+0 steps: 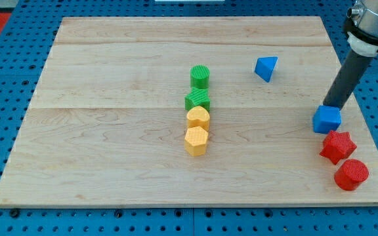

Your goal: Push the triangle parallel to the green circle

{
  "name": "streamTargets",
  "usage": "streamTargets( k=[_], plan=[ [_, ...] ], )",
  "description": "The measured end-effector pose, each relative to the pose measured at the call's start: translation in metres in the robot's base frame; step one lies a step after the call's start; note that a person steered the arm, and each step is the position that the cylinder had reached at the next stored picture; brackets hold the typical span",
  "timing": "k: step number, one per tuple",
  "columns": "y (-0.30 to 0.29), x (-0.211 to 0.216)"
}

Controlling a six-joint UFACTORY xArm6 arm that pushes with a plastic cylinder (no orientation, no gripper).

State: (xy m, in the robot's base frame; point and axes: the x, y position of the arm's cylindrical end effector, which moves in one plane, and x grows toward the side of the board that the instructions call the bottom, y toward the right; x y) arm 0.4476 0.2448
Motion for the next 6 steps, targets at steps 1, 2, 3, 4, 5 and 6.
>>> streamTargets(
  k=[1,2,3,4,5,6],
  plan=[
    [0.000,0.002],
    [-0.006,-0.001],
    [-0.030,-0.036],
    [-0.047,-0.077],
    [-0.080,-0.112],
    [-0.129,-0.123]
  ],
)
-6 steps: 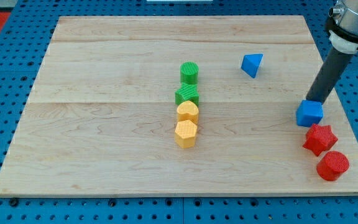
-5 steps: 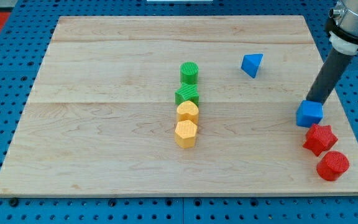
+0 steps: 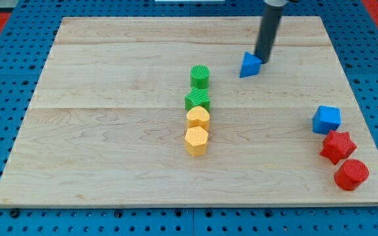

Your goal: Push the triangle parallel to the green circle

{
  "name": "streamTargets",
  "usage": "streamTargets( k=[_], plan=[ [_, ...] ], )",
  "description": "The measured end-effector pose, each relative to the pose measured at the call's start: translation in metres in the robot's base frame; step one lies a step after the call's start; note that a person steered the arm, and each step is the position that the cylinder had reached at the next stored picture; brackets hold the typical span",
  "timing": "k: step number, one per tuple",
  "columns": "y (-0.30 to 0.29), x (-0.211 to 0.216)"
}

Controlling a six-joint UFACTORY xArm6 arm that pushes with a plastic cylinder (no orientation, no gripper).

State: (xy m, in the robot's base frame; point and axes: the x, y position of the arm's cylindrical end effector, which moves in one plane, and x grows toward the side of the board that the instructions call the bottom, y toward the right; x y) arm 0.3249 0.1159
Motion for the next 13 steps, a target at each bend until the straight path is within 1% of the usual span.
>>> streamTargets(
  k=[1,2,3,4,5,7,10,11,12,13],
  plan=[
    [-0.022,-0.004],
    [-0.060,-0.024],
    [-0.091,-0.025],
    [-0.091,-0.002],
    [-0.081,0.019],
    [-0.008,0.022],
    [0.075,-0.010],
    [0.081,-0.003],
    [0.057,-0.002],
    [0.050,0.002]
  ],
)
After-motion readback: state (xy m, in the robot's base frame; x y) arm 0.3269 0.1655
